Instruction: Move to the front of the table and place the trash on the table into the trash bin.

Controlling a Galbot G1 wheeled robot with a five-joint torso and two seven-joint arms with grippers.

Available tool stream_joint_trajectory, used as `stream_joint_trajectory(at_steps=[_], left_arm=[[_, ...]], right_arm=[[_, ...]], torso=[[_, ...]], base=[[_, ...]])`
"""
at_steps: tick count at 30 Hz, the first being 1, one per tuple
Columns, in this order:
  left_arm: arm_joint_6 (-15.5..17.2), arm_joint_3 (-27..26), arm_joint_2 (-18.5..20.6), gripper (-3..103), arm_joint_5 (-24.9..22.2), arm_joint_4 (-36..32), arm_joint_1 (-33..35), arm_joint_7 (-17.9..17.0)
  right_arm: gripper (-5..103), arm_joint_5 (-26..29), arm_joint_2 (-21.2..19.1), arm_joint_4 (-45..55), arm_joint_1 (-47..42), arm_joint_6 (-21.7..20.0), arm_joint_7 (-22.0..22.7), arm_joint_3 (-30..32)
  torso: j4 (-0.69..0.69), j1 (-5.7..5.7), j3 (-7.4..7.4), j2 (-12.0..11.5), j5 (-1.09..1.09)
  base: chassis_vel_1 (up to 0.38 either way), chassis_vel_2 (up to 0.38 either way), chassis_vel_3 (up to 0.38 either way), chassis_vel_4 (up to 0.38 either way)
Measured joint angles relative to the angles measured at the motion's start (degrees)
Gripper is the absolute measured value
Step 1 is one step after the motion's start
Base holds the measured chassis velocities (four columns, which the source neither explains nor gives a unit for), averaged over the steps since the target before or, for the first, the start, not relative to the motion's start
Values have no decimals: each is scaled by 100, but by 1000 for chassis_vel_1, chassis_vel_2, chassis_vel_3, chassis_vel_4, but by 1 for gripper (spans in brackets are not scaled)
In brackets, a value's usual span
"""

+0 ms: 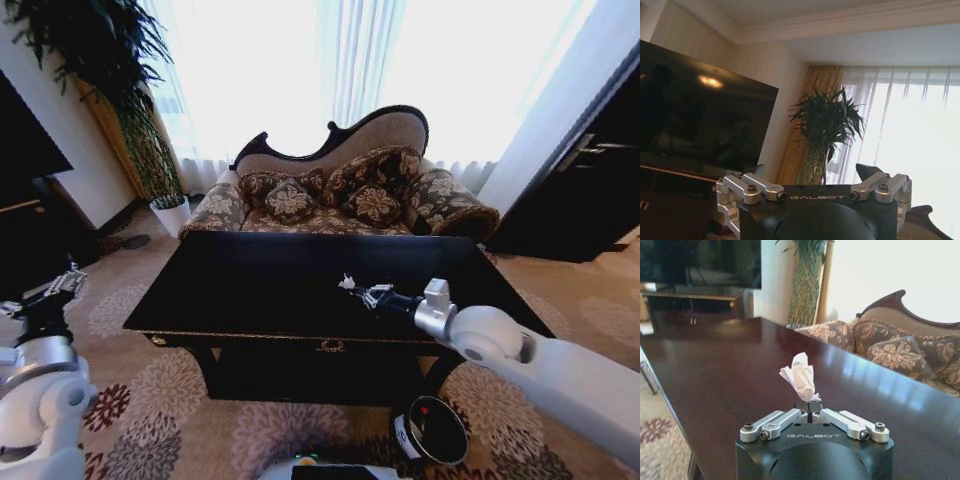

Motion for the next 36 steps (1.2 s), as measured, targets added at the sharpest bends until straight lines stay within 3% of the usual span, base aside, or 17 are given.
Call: stream_joint_trajectory(at_steps=[5, 13, 17, 21, 22, 25, 27, 30, 36], left_arm=[[-14, 41, -13, 100, -52, -30, 9, -1], [-88, -231, -89, 100, -197, -199, 174, -5], [-96, -192, -111, 100, -212, -255, 205, -13], [34, -62, -3, 100, -286, -330, 212, -14], [34, -62, -3, 100, -286, -330, 212, -14], [58, 61, 68, 100, -290, -328, 190, -14], [67, 185, 82, 100, -259, -310, 150, -15], [73, 267, 73, 100, -230, -311, 127, -15], [83, 424, 58, 100, -229, -233, -6, -15]], right_arm=[[0, 82, 168, 199, -1243, 123, -178, 1352], [0, 117, 556, 252, -1955, 340, -418, 1890], [0, 196, 892, 284, -2527, 536, -646, 2529], [0, 137, 1533, 316, -3619, 898, -1091, 3867], [0, 137, 1533, 316, -3619, 898, -1091, 3867], [0, 157, 2181, 374, -4210, 1117, -1264, 4524], [0, 146, 2597, 424, -4353, 1189, -1205, 4704], [0, 134, 2884, 461, -4493, 1299, -1184, 4777], [0, 16, 3452, 287, -4920, 1806, -1571, 5127]], torso=[[-4, 0, 0, 0, 0], [-1, 0, -1, 1, 0], [2, 0, -1, 1, -1], [-3, -1, -1, 1, 1], [-3, -1, -1, 1, 1], [-3, -1, -1, 1, 1], [-2, -2, -1, 1, 0], [-3, -1, -1, 1, 0], [-3, -2, -1, 2, 0]], base=[[0, 0, 0, 0], [5, 0, 20, 1], [0, 0, 0, 0], [0, 0, 0, 0], [0, 0, 0, 0], [0, 0, 0, 0], [0, 0, 0, 0], [0, 0, 0, 0], [0, 0, 0, 0]])
